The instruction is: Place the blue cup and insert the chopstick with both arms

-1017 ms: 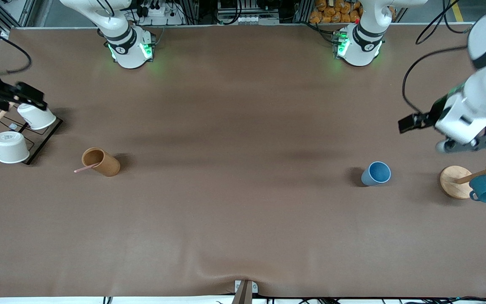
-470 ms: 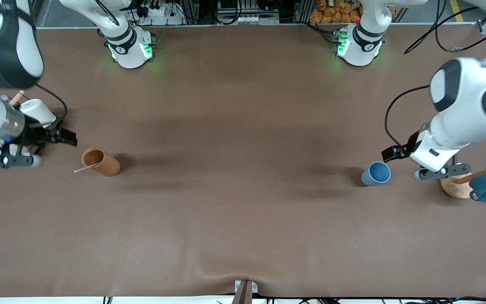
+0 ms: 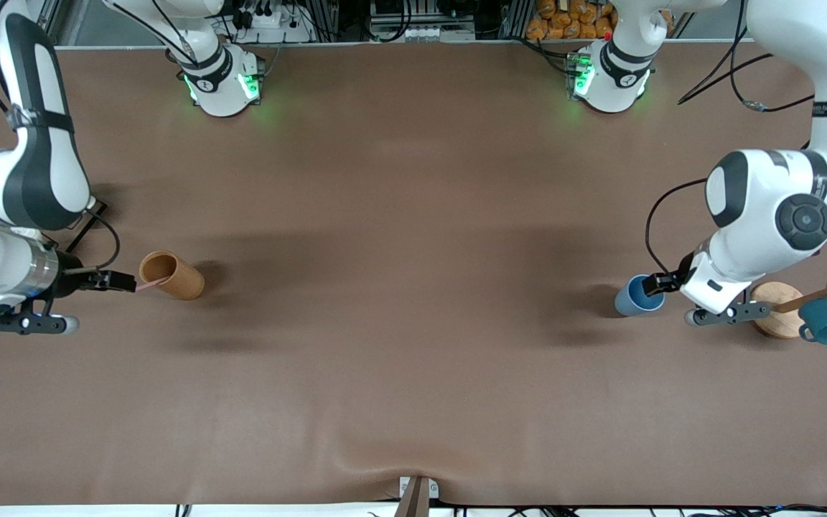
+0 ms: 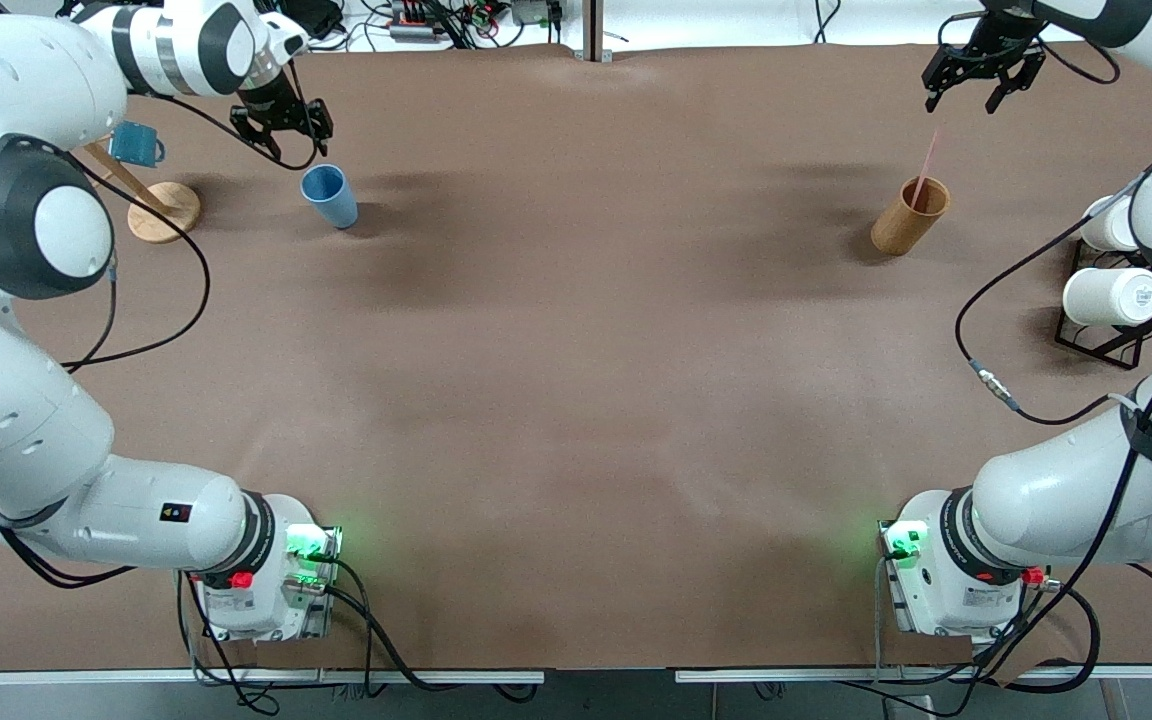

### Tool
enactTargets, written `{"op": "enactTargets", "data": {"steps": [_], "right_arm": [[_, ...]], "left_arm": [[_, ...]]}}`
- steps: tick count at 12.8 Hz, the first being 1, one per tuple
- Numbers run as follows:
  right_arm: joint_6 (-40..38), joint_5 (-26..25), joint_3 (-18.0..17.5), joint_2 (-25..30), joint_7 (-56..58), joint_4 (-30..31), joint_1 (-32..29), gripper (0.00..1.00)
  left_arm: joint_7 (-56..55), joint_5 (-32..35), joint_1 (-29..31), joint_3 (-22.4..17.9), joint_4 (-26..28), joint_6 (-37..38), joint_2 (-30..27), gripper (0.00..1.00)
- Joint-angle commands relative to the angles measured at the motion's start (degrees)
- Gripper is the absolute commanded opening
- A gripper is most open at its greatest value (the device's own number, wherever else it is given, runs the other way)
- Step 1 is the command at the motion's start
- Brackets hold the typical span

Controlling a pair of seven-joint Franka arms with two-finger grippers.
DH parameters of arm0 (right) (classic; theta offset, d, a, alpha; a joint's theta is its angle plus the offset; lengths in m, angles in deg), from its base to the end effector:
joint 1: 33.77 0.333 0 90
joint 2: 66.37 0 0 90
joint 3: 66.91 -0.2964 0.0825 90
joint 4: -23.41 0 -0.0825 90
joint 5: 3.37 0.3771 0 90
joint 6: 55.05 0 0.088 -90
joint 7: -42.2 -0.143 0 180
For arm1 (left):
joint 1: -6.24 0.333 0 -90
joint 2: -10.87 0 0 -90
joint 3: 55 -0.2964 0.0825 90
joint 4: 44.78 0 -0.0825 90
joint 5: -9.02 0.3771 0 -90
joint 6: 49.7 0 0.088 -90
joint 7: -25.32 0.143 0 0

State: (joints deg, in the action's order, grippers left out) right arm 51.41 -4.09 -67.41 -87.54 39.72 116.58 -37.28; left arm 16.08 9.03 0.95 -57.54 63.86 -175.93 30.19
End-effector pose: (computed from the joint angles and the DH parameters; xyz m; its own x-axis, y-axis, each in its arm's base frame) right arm 0.6282 -0.0349 0.3456 0.9864 -0.0918 -0.1366 -0.0907 -0.9958 0.0142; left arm 0.6069 -0.0298 0.2731 0.9935 0.1109 -0.0271 0.1104 -0.9937 -0.0194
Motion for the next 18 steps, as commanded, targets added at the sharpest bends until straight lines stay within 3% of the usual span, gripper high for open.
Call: {"op": "enactTargets", "data": {"steps": [1,5,6,7,9,10,13,14,18], "right_arm": [[-0.03,0.19,-0.63,-1.94,-5.59,-1.33,0.51,1.0],[0.06,0.19,-0.63,-3.96,-7.45,-1.33,0.43,1.0],[0.06,0.19,-0.63,-4.4,-7.45,-1.24,0.52,1.0],[-0.03,0.19,-0.63,-4.58,-7.63,-1.16,0.52,1.0],[-0.2,0.19,-0.63,-4.67,-7.63,-0.89,0.43,1.0],[-0.29,0.19,-0.63,-4.67,-7.63,-0.8,0.34,0.78],[-0.47,0.37,-0.72,-5.02,-12.35,-0.71,0.6,0.06],[-0.55,0.37,-0.72,-5.11,-14.03,-0.71,0.78,0.0],[-2.66,0.37,-0.9,-4.94,-14.31,-0.71,1.13,0.0]], "left_arm": [[0.71,1.22,1.33,0.35,1.4,-2.35,0.54,0.77],[0.71,1.13,1.5,0.35,4.92,-8.51,2.22,0.69],[0.62,1.13,1.42,0.35,5.27,-8.51,2.21,0.62],[0.53,1.13,1.42,0.35,5.36,-8.6,2.56,0.48],[0.44,0.61,1.33,0.44,5.27,-8.77,3.27,0.1],[0.18,0.52,0.98,0.44,5.36,-8.77,3.1,0.0],[0.62,0.61,0.8,1.84,4.93,-8.77,2.66,0.0],[-0.25,0.61,0.8,3.41,4.84,-8.08,1.7,0.0],[-11.21,0.61,0.8,12.8,3.34,-4.39,-0.86,0.0]]}}
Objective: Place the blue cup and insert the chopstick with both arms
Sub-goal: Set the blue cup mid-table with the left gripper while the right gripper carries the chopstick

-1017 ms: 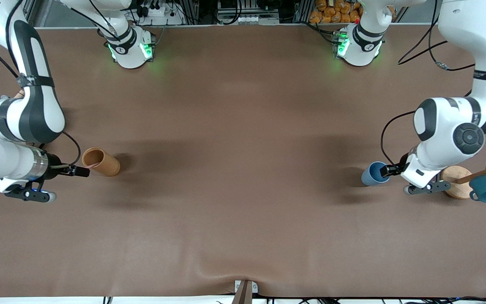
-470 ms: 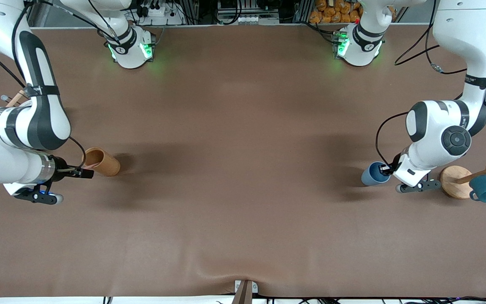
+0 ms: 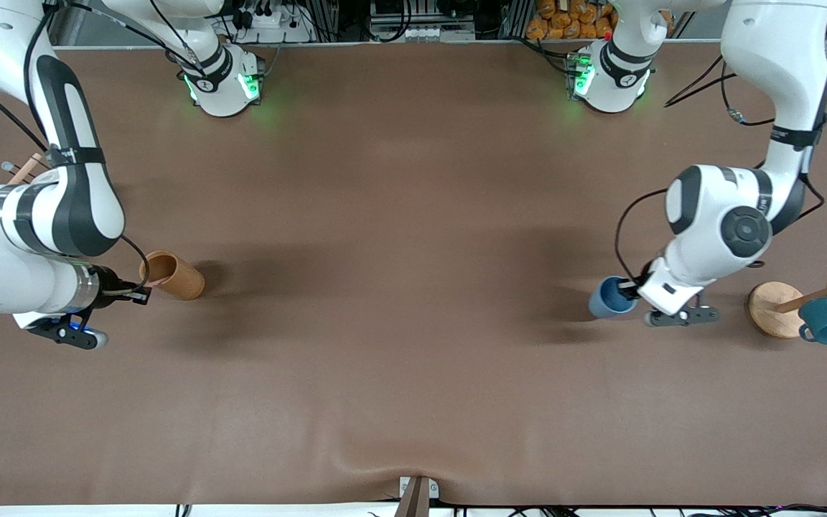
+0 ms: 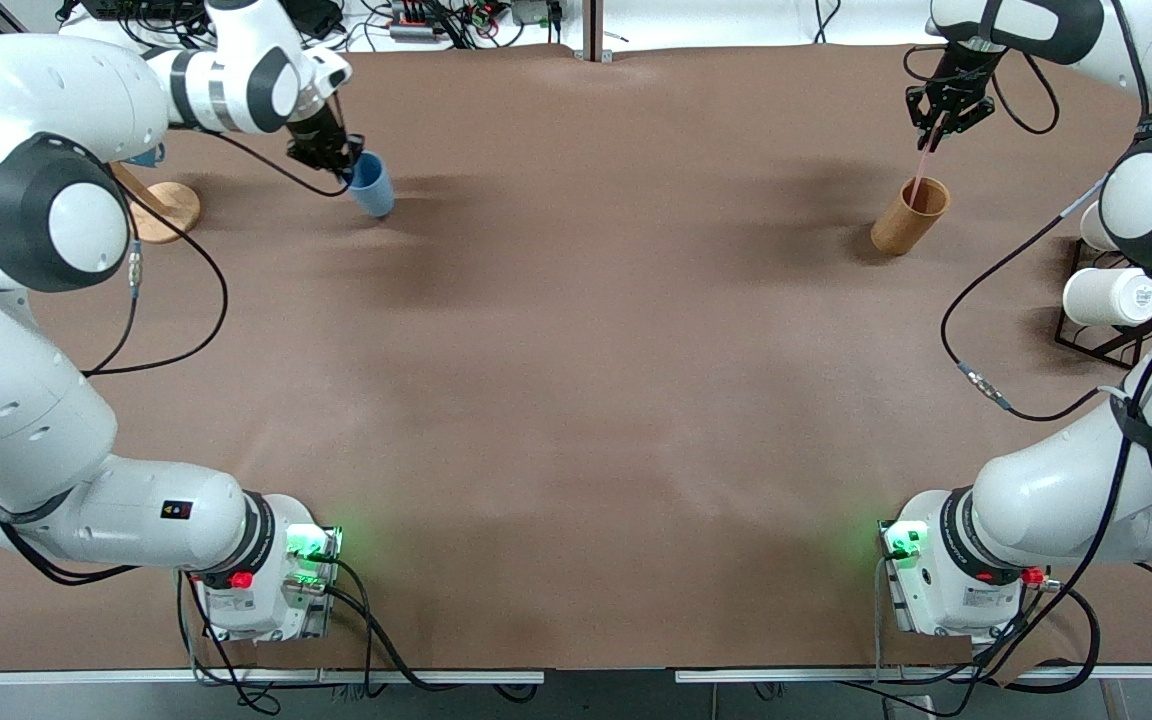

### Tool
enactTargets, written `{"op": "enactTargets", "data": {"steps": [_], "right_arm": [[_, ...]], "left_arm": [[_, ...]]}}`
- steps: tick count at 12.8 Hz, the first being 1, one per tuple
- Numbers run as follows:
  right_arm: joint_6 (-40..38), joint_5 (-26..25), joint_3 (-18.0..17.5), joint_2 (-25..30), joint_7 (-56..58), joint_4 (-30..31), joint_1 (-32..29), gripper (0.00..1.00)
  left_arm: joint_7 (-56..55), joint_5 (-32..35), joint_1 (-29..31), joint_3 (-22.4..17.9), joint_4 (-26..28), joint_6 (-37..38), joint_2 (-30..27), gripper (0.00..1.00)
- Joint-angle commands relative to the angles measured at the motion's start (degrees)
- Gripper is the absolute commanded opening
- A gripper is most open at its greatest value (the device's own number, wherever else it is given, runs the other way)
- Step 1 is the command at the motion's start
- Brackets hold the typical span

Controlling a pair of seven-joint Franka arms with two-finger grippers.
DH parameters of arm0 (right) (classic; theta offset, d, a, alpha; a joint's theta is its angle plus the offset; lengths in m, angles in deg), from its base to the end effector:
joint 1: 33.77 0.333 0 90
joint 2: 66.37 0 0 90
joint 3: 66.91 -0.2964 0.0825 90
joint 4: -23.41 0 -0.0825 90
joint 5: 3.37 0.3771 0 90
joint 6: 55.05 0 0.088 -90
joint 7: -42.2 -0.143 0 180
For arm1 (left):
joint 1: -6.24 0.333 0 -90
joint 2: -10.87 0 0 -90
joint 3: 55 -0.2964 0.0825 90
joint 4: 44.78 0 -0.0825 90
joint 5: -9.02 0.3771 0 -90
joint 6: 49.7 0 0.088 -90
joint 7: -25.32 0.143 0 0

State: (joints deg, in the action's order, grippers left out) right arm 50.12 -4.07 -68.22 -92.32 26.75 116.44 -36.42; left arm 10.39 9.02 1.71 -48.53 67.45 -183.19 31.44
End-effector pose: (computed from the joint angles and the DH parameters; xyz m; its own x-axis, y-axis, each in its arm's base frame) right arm 0.6248 -0.0171 0.2931 0.9306 -0.2850 -0.2298 -0.2777 -0.9585 0.0642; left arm 0.5931 -0.1144 0.2452 0.9971 0.0760 0.0035 0.0758 -0.9962 0.0419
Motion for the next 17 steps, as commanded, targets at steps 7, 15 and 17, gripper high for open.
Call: {"op": "enactTargets", "data": {"steps": [7,15,17], "right_arm": [[-6.81,0.27,-0.27,3.35,-0.19,-2.24,0.37,0.0],[-14.91,-0.35,-0.53,5.2,5.07,-15.94,5.18,0.0],[-14.91,-0.26,-0.53,5.91,6.48,-17.79,8.7,0.0]], "left_arm": [[-32.14,1.23,-11.89,10.23,-7.35,3.49,0.69,0.0],[-53.16,6.22,-26.66,9.88,-17.47,3.32,11.32,0.0],[-58.18,10.7,-28.69,9.79,-19.06,3.23,14.04,0.0]]}}
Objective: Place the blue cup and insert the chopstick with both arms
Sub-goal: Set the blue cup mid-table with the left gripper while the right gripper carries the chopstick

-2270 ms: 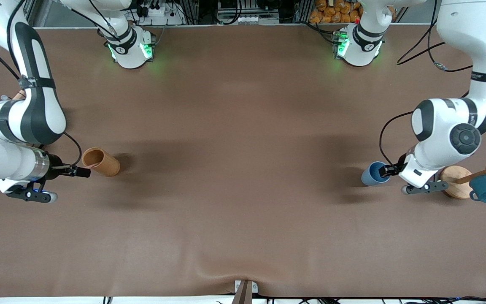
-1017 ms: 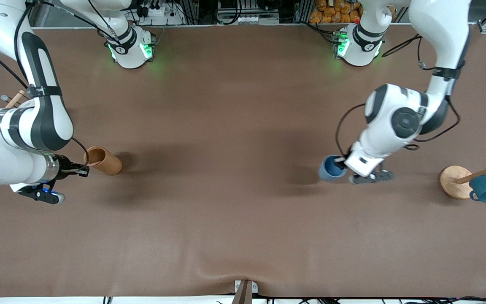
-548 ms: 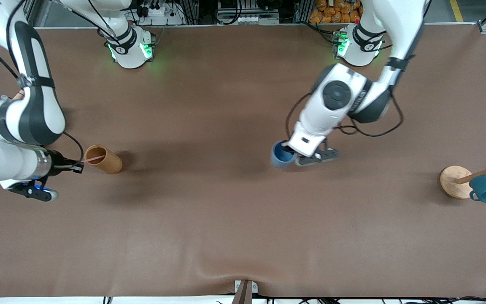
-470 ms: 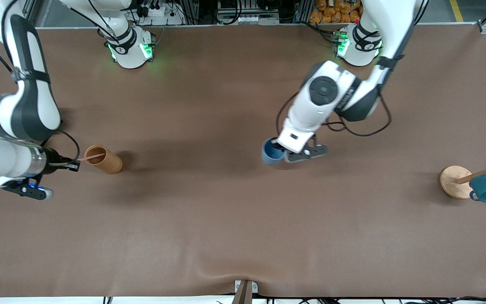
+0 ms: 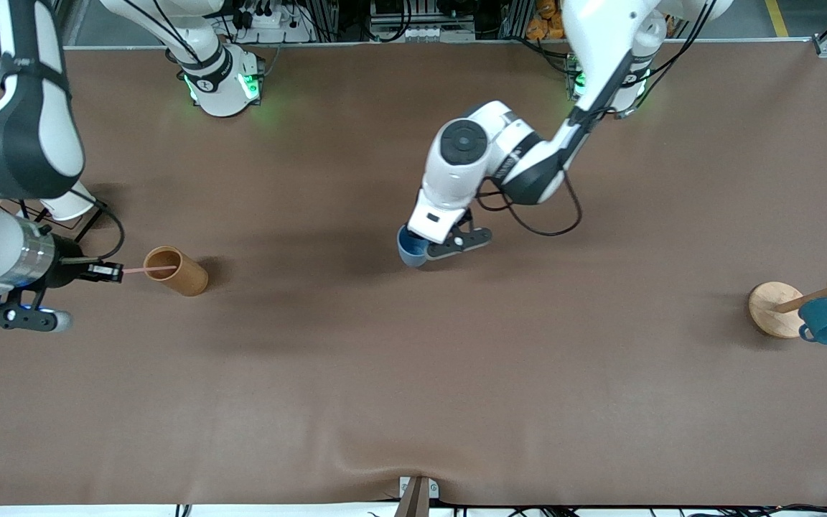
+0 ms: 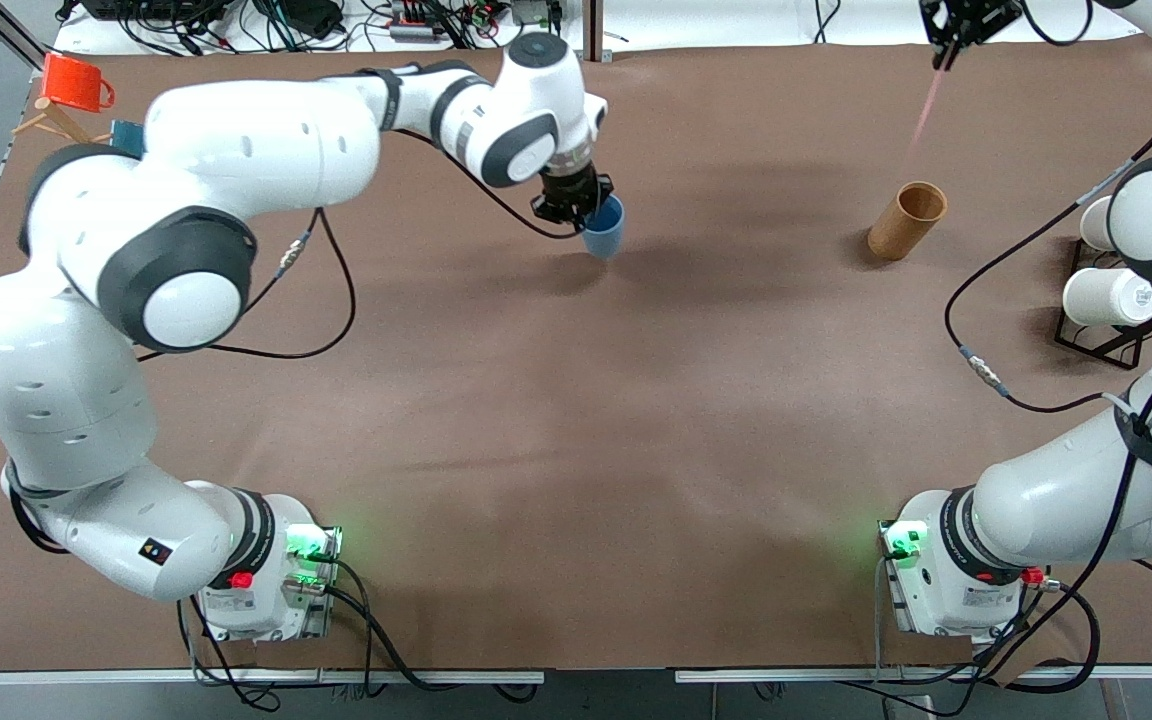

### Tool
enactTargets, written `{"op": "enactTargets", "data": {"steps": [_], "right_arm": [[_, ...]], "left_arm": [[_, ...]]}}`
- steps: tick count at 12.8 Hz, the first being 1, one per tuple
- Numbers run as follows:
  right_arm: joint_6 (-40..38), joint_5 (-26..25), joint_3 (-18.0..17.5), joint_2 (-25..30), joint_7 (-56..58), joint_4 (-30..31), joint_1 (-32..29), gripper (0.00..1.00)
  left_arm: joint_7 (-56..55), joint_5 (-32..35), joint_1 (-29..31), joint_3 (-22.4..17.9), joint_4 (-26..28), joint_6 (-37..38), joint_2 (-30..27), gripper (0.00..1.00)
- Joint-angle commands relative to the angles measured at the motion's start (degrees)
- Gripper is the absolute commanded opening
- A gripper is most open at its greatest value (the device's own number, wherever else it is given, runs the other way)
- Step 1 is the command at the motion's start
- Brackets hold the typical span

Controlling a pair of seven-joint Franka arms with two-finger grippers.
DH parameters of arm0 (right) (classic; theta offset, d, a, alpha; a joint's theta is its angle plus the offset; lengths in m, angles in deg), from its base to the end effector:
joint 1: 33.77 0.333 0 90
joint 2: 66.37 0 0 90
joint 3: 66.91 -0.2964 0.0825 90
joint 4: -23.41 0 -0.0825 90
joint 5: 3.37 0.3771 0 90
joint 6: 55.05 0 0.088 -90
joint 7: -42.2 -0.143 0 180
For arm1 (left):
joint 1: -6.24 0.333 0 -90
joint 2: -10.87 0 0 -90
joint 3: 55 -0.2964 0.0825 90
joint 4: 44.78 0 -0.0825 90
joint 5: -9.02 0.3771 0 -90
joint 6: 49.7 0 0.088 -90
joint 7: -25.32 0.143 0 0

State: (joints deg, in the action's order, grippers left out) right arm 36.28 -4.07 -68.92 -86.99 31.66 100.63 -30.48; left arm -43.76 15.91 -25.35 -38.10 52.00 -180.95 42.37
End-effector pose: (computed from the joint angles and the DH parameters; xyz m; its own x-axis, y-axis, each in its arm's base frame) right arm 0.6353 0.0542 0.4597 0.9895 -0.0925 -0.1113 -0.0907 -0.9957 0.0205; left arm 0.4592 -0.4874 0.2489 0.9460 0.3233 -0.0245 0.3241 -0.9414 0.0936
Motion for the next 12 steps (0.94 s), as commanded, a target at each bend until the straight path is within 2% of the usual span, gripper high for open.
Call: {"op": "enactTargets", "data": {"steps": [1,2,3,4,5,6,8,12], "right_arm": [[-0.72,0.08,0.17,1.19,1.75,-2.08,4.6,0.0],[-0.29,0.26,0.08,1.19,1.58,-2.08,6.27,0.0],[0.24,0.18,0.08,1.19,1.49,-2.08,7.86,0.0],[1.99,0.7,0.0,1.28,1.14,-2.08,8.92,0.0],[3.05,2.53,-0.01,1.54,1.14,-2.08,9.71,0.0],[3.58,5.42,0.08,1.63,1.49,-2.08,10.15,0.0],[4.37,8.52,0.08,1.72,1.32,-2.08,11.9,0.0],[9.64,7.65,0.43,1.46,-2.01,-1.11,21.91,0.0]], "left_arm": [[-4.92,5.57,-1.81,-0.55,-3.7,0.9,3.82,0.0],[-5.19,6.54,-2.34,-0.64,-3.7,0.9,4.17,0.0],[-5.45,6.64,-2.34,-0.64,-3.61,0.9,4.26,0.11],[-6.5,6.64,-2.52,-0.64,-3.61,0.99,4.53,0.3],[-8.95,6.81,-2.6,-0.73,-3.61,1.16,4.18,0.62],[-9.76,6.9,-2.52,-0.73,-3.44,1.25,3.39,1.0],[-9.5,7.34,-1.73,-1.25,-3.7,5.01,-0.19,1.0],[-6.53,7.43,5.99,-1.69,-3.7,12.05,-11.79,1.0]]}}
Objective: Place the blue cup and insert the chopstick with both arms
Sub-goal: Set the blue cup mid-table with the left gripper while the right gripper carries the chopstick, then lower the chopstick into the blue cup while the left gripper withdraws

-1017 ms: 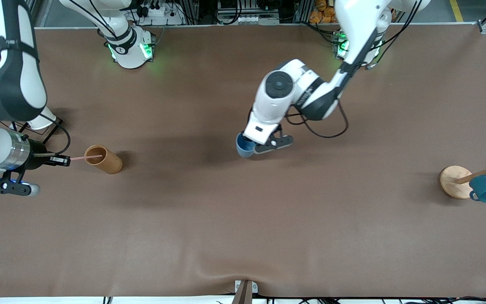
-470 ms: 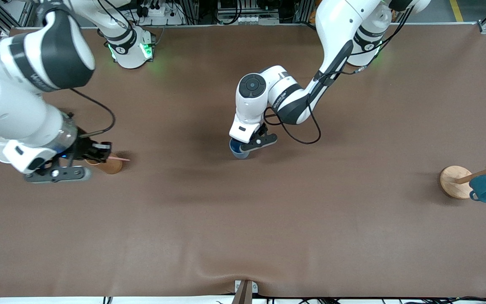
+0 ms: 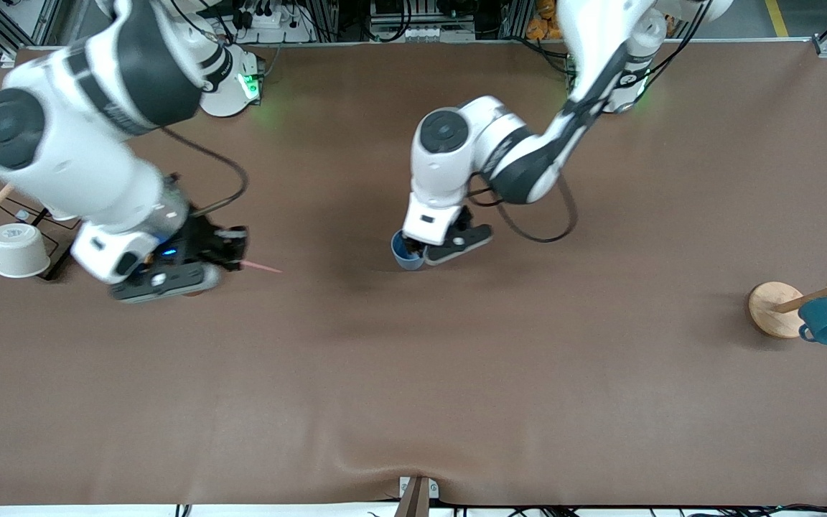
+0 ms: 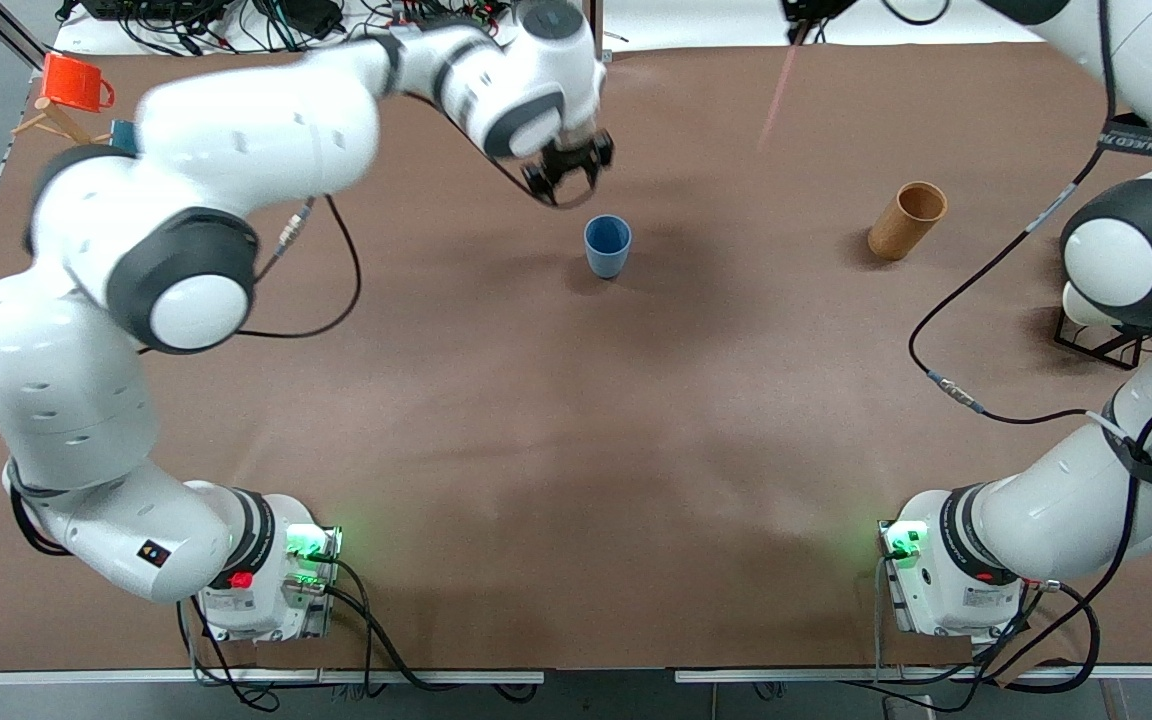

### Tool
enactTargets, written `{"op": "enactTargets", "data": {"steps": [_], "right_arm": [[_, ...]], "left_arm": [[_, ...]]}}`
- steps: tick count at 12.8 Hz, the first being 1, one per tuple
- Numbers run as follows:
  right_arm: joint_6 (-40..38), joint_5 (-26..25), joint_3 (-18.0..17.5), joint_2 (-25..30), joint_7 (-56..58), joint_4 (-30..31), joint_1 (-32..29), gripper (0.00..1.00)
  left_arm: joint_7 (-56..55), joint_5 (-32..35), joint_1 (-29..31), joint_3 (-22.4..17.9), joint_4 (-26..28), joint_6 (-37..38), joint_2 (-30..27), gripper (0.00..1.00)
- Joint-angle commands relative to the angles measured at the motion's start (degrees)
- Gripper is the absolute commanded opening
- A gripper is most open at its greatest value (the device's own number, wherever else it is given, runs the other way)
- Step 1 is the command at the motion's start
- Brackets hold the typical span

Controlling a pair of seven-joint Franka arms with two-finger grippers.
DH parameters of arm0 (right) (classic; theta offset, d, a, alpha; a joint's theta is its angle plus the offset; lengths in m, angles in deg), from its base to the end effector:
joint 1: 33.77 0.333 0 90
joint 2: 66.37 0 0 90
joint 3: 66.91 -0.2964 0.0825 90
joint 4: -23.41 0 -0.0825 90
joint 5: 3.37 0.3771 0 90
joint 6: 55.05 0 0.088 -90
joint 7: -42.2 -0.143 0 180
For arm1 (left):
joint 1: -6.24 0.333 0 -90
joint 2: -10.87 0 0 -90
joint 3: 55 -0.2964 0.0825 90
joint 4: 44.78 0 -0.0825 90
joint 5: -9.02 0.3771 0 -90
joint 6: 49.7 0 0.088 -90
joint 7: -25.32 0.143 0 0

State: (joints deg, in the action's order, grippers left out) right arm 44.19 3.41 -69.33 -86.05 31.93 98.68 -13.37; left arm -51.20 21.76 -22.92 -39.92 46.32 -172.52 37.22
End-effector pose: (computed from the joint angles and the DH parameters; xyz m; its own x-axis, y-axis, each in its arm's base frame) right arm 0.6030 0.2657 0.4992 0.9793 0.1964 0.0490 0.2014 -0.9690 -0.1428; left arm 0.5106 -0.4493 0.3363 0.8772 0.4682 0.1061 0.4610 -0.8832 0.0862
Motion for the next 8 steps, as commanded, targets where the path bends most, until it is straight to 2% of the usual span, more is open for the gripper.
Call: {"op": "enactTargets", "data": {"steps": [1,4,6,8], "right_arm": [[2.7,0.0,0.93,0.35,-4.82,0.92,7.69,0.0],[5.34,-3.94,0.93,-0.7,-15.01,1.62,16.13,0.0],[6.57,-7.9,0.84,-2.54,-21.51,1.63,20.89,0.0],[8.24,-9.05,0.93,-4.3,-24.69,1.98,23.27,0.0]], "left_arm": [[3.02,0.71,6.45,0.21,1.98,5.29,-8.93,1.0],[13.79,-2.27,14.46,0.92,0.59,14.33,-13.94,1.0],[24.0,-6.31,19.37,0.74,-3.7,22.4,-15.71,1.0],[30.26,-8.77,23.51,0.83,-7.58,28.92,-16.24,1.0]]}}
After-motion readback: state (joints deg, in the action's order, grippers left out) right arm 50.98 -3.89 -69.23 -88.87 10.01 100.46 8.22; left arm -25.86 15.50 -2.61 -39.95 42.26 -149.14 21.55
